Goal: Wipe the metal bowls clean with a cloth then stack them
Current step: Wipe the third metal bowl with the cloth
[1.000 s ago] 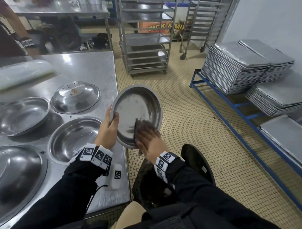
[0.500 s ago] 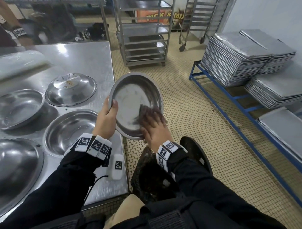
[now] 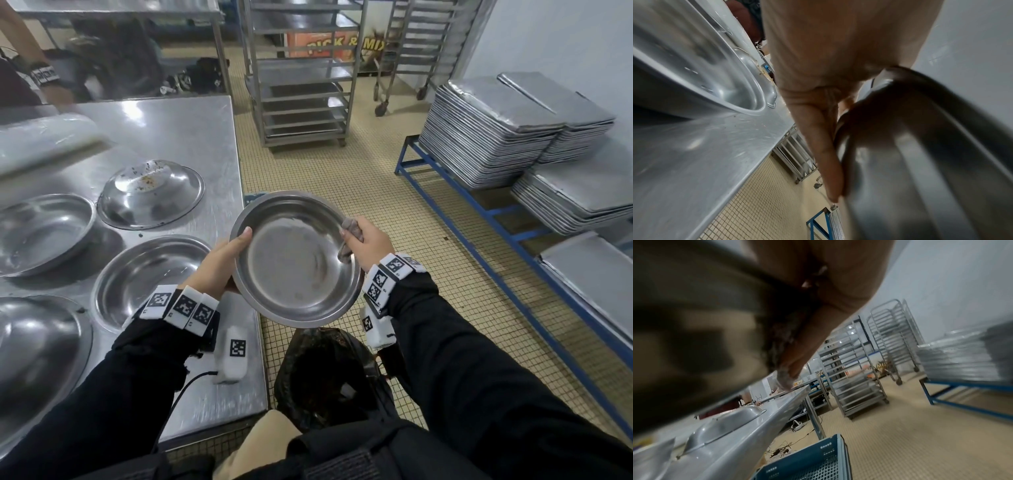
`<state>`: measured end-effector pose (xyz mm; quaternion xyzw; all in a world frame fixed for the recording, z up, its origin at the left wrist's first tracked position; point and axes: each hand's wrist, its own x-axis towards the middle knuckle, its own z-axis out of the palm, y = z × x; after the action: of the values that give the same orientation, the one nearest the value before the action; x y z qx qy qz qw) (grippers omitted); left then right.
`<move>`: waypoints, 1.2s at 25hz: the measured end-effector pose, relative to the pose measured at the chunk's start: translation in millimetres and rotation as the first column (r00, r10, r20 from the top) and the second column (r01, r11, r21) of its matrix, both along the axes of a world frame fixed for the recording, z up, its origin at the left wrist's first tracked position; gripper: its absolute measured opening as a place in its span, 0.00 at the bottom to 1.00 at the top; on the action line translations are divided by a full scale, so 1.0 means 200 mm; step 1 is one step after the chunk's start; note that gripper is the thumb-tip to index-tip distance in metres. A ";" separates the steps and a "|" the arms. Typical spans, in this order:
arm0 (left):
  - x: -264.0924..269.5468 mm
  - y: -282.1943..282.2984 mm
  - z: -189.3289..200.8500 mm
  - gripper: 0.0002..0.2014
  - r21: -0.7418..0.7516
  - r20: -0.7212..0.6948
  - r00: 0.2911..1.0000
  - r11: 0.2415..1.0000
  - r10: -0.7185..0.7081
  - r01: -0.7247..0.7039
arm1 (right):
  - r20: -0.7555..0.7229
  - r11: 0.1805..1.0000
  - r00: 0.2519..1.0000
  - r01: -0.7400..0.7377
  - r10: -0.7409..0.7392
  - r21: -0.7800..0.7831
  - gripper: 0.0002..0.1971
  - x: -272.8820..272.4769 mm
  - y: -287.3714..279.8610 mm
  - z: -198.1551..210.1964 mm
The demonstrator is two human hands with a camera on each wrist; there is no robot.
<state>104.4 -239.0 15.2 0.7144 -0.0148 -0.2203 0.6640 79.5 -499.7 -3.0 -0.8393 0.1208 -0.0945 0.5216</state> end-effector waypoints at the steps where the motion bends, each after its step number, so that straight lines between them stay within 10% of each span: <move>1: 0.00 0.00 0.00 0.29 0.003 0.035 0.999 1.000 0.015 -0.015 | -0.022 0.999 1.000 0.015 -0.014 0.032 0.04 -0.01 0.00 0.00; 8: -0.12 -0.09 -0.05 0.33 -0.069 0.264 0.960 0.995 0.094 -0.078 | -0.009 0.925 0.951 0.302 -0.308 0.231 0.08 -0.04 0.15 -0.04; 13: -0.15 -0.10 -0.03 0.11 -0.069 0.199 0.944 0.965 0.263 -0.254 | 0.009 0.923 0.981 0.178 -0.193 0.342 0.06 -0.08 0.20 -0.07; 20: -0.11 -0.02 -0.08 0.19 -0.136 0.212 0.916 0.938 0.342 -0.319 | 0.117 0.991 0.984 -0.133 0.135 -0.024 0.19 -0.21 0.34 0.03; 25: -0.12 -0.01 -0.02 0.21 -0.176 0.271 0.895 0.932 0.355 -0.316 | 0.140 0.639 0.721 -0.486 0.679 -0.596 0.23 -0.22 0.61 -0.08; 30: -0.07 0.05 -0.03 0.24 -0.094 0.292 0.893 0.940 0.342 -0.329 | -0.074 0.532 0.861 -0.377 0.504 -0.758 0.34 -0.16 0.42 -0.21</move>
<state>90.5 -228.5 8.7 0.7175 0.0019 0.0105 0.6964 46.5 -416.5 -45.0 -0.9702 -0.1857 -0.0649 0.1418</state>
